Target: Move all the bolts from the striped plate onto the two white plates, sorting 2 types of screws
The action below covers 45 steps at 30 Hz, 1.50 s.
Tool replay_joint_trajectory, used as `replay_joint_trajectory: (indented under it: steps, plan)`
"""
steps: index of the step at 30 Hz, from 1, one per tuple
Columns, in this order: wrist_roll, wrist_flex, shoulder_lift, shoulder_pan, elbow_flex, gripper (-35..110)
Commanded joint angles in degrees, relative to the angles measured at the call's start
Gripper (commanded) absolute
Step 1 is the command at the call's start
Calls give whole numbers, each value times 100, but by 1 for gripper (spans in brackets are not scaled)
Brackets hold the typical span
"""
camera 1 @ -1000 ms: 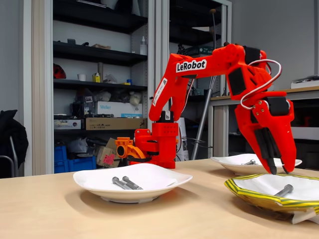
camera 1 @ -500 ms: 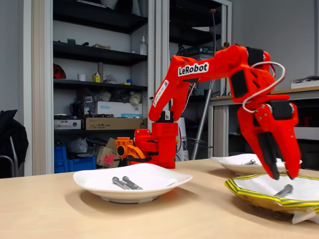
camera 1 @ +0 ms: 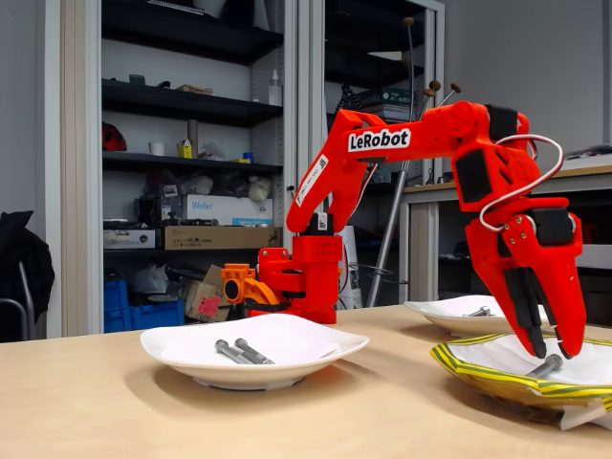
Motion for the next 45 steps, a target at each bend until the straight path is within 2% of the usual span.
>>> replay_joint_trajectory:
  steps: [1, 9, 13, 19, 30, 40, 45]
  plan:
    - [123, 53, 26, -88, -149, 9]
    - [404, 167, -457, -123, -519, 7]
    - [642, 369, -633, -123, -835, 0]
    - [782, 1362, -905, -53, -2065, 0]
    - [606, 1591, -642, 325, -2883, 0]
    - [949, 1345, 2039, 1160, 536, 0]
    - [791, 1081, 3252, 1740, 2285, 0]
